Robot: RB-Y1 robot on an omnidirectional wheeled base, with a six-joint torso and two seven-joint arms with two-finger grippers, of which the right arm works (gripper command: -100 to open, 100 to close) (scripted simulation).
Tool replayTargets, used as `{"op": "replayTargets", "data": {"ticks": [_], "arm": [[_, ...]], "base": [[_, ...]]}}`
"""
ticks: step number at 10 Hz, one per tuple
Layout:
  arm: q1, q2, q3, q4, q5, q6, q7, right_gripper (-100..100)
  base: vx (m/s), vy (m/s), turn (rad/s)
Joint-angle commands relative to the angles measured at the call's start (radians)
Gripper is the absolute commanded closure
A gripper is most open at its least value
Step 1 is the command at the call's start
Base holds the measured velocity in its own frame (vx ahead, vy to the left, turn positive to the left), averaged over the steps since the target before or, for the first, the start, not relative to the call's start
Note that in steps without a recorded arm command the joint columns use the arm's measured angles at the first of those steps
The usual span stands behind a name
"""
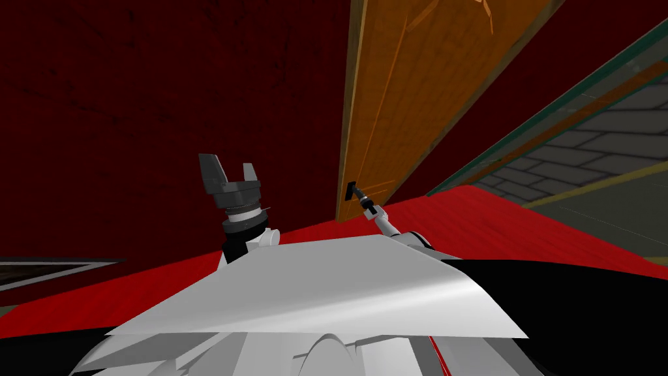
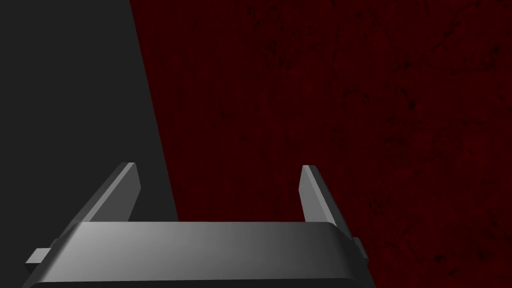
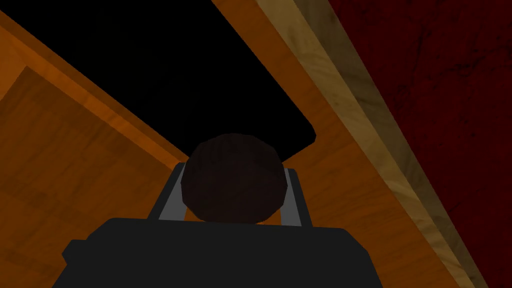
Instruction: Pull the door open
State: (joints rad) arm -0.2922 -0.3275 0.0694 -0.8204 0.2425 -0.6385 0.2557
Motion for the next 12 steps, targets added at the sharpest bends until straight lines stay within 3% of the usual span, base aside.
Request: {"op": "replayTargets", "data": {"ticks": [1,2,3,6,7,9,10,12], "arm": [[0.001,-0.001,-0.001,-0.010,-0.029,0.005,-0.046,100],[-0.001,0.001,0.000,-0.010,-0.055,0.009,-0.073,100],[-0.001,0.001,0.000,-0.010,-0.055,0.009,-0.079,100],[-0.005,0.007,0.003,-0.008,-0.134,0.021,-0.168,100],[-0.005,0.007,0.003,-0.008,-0.134,0.021,-0.179,100],[-0.009,0.011,0.005,-0.007,-0.189,0.030,-0.240,100],[-0.009,0.011,0.005,-0.007,-0.189,0.030,-0.245,100],[-0.012,0.015,0.007,-0.005,-0.244,0.038,-0.307,100]], "base": [[-0.056,-0.026,0.080],[-0.083,-0.062,0.142],[-0.052,-0.058,0.060],[-0.067,-0.063,0.135],[-0.056,-0.054,0.059],[-0.061,-0.050,0.111],[-0.048,-0.046,0.059],[-0.070,-0.049,0.120]]}}
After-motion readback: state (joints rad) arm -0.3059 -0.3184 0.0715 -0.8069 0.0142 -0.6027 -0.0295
